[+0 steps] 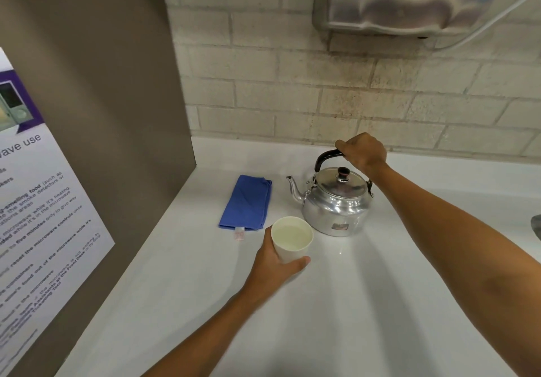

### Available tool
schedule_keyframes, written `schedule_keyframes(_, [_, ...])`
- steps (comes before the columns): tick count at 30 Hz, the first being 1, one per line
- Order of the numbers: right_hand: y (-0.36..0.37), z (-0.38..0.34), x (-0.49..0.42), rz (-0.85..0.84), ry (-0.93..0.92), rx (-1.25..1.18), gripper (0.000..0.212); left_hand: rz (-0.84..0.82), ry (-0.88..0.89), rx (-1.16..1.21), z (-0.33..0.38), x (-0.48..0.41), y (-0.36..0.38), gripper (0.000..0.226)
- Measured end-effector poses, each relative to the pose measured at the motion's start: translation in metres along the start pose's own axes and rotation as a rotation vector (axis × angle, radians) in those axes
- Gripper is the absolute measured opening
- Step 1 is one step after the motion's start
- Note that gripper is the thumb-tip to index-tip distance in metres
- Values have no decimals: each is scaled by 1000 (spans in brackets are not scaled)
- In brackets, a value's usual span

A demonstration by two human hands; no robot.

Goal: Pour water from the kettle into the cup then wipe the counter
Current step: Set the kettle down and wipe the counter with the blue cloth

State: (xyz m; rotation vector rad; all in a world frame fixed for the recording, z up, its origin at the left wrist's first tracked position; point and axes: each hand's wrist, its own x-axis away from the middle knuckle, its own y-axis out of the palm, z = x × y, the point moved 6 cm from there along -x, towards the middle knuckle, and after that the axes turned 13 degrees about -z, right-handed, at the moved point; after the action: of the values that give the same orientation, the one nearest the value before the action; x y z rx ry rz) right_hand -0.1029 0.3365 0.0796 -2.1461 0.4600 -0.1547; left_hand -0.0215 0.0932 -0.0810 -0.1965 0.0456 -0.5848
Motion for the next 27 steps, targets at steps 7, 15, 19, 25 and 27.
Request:
schedule_keyframes(7, [2, 2, -2, 3, 3, -5, 44, -100, -27, -38, -8, 11, -1, 76])
schedule_keyframes(15, [10, -20, 50, 443, -275, 153, 30, 38, 10, -113, 2, 18, -65, 68])
schedule_keyframes(19, [47, -14, 100, 404, -318, 136, 30, 205, 21, -142, 11, 2, -100, 51])
schedule_keyframes(25, [116, 31, 146, 15, -220, 245, 30, 192, 29, -320, 17, -35, -109, 43])
schedule_keyframes(27, [128, 41, 154, -46, -188, 294, 32, 171, 11, -420, 18, -51, -108, 42])
